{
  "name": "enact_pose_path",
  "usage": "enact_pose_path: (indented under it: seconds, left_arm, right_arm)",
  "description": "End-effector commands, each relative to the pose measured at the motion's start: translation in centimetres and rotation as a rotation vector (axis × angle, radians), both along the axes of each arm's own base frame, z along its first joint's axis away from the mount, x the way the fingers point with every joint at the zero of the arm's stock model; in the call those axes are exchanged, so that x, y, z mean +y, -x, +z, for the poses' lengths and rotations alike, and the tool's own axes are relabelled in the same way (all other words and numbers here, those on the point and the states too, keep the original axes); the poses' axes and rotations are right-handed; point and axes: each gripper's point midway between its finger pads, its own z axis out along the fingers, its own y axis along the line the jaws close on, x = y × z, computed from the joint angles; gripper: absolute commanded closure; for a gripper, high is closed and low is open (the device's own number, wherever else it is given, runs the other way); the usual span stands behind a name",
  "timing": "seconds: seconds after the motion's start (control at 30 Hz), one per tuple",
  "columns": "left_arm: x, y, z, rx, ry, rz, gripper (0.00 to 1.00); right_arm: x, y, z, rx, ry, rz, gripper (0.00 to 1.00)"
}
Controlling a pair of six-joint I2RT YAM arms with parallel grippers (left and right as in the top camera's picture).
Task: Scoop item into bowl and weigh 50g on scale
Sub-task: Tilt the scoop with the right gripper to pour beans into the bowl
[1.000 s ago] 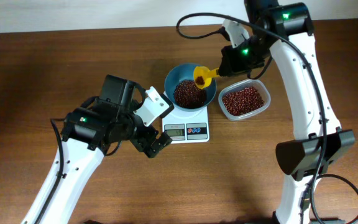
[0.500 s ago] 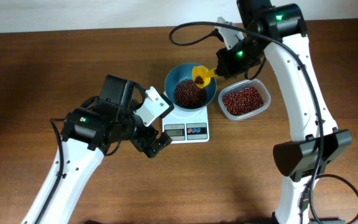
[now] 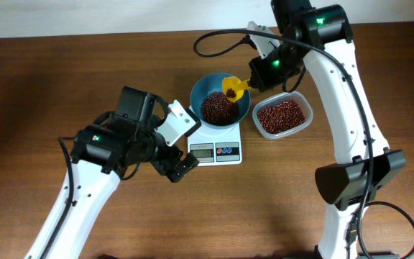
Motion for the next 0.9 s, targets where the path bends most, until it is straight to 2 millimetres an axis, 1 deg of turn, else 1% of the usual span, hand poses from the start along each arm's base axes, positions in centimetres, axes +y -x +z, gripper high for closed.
enact_pose_path:
  seconds: [0.0,0.03,0.07,0.13,0.17,0.33,0.4,0.47,0.53,0.57,0.6,0.67,0.7,0.87]
  left_arm:
    - [-0.3,0.0,0.6,-0.004,0.018,0.0,0.01]
    - [-0.3,0.0,0.6,-0.004,0.018,0.0,0.01]
    - [-0.3,0.0,0.6,-0.004,0.018,0.0,0.01]
    - [-0.3,0.0,0.6,-0.004,0.018,0.0,0.01]
    - [-0.3,0.0,0.6,-0.004,0.018,0.0,0.01]
    - [-0.3,0.0,0.6,-0.004,0.018,0.0,0.01]
    - [-0.3,0.0,0.6,-0.004,0.018,0.0,0.01]
    - [-0.3,0.0,0.6,-0.004,0.018,0.0,0.01]
    - [-0.3,0.0,0.6,-0.004,0.018,0.0,0.01]
    - [-0.3,0.0,0.6,-0.004,0.018,0.0,0.01]
    - [-0.3,0.0,0.6,-0.004,0.018,0.0,0.01]
    - [-0.3,0.0,0.6,-0.004,0.019,0.0,0.01]
    - [-0.3,0.0,0.6,-0.004,0.018,0.0,0.01]
    - [-0.3,0.0,0.6,-0.004,0.018,0.0,0.01]
  right_arm:
    - [1.3,0.3,1.8,-0.034,-0.061,0.007,0.96]
    - [2.3,0.7,2.3,-0.037,-0.11,0.053,0.96]
    - [2.3,0.8,2.3,-0.035,-0.111,0.063,0.96]
    - [0.9,0.8,1.6,-0.026,-0.036,0.032,0.96]
    - [-0.2,0.6,0.9,-0.019,0.024,-0.011,0.96]
    - [-0.1,0.6,0.9,-0.017,0.025,-0.012,0.96]
    - [-0.1,0.3,0.9,-0.023,0.022,-0.029,0.96]
    - [0.4,0.5,1.0,-0.02,0.007,-0.016,0.96]
    - [2.1,1.0,1.6,-0.019,-0.064,0.04,0.96]
    - [2.5,1.2,1.8,-0.024,-0.081,0.066,0.96]
    - [2.2,1.2,1.6,-0.021,-0.06,0.059,0.96]
    - [0.7,1.2,0.8,-0.01,0.02,0.021,0.96]
    - [0.5,1.1,0.7,-0.009,0.034,0.015,0.96]
    - [0.5,1.1,0.7,-0.01,0.033,0.015,0.96]
